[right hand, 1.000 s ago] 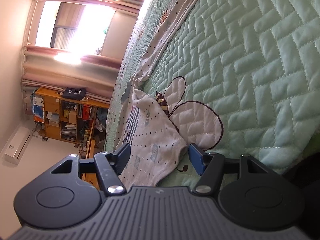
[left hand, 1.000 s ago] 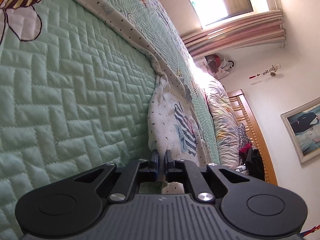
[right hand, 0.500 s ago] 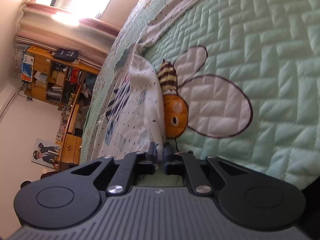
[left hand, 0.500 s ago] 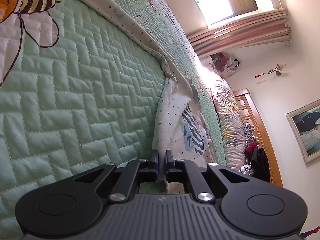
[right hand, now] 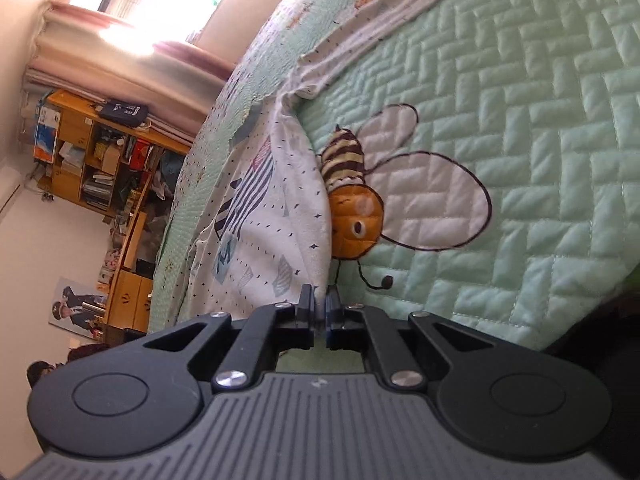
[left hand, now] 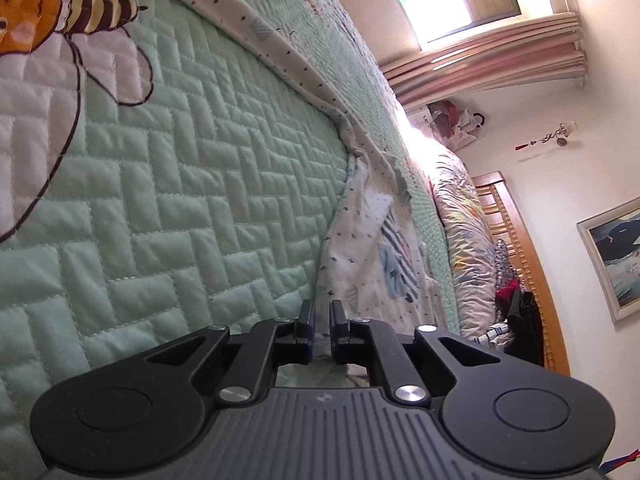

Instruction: Fold clothes

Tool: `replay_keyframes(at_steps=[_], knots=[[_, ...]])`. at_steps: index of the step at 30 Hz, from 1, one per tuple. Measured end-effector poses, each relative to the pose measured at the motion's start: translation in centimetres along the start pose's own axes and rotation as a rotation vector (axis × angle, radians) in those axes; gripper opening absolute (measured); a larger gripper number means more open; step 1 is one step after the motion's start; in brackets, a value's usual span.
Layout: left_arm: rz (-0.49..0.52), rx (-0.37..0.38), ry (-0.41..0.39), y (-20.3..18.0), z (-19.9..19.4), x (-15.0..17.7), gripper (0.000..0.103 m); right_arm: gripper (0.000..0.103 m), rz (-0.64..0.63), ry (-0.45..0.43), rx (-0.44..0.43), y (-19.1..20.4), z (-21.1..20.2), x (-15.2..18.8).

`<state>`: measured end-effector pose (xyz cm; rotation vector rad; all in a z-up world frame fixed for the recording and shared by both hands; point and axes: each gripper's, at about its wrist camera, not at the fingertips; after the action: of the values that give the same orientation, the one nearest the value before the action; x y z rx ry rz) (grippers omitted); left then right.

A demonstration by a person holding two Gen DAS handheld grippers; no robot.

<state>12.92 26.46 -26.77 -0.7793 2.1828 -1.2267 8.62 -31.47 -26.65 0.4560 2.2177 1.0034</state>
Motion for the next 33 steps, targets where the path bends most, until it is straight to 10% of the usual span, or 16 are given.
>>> replay_keyframes(at_steps=[4,14,23,27,31,33], knots=[[-0.004,0.030,0.028,0.1,1.3,-0.4,0.020,0.028,0.037,-0.028,0.000,-1.2,-0.1,0.6],[-0.098,0.187,0.149,0.9,4.2,-0.6,0.039,0.038,0.075,-0.038,-0.038,-1.8,-0.2,0.4],[-0.020,0.078,0.174,-0.2,4.8,-0.5,0.034,0.038,0.091,-0.037,-0.041,-1.7,-0.2,0.7],[0.025,0.002,0.153,-0.8,5.1,-0.5,0.008,0.038,0.089,-0.035,-0.039,-1.6,0.0,0.8],[0.064,-0.027,0.115,-1.0,4.5,-0.1,0.006,0.038,0.064,-0.038,-0.037,-1.5,0.3,0.7],[0.101,-0.057,0.091,-1.8,3.9,0.0,0.006,0.012,0.007,-0.019,-0.011,-0.8,0.7,0.6]])
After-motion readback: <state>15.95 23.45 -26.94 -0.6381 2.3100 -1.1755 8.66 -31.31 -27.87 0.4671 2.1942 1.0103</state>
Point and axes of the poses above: each gripper's, at about its wrist camera, not at the fingertips, and z roughly the way its jaws point, y to its left, x to its underside, and after that the axes turned 10 degrees about -z, right-handed
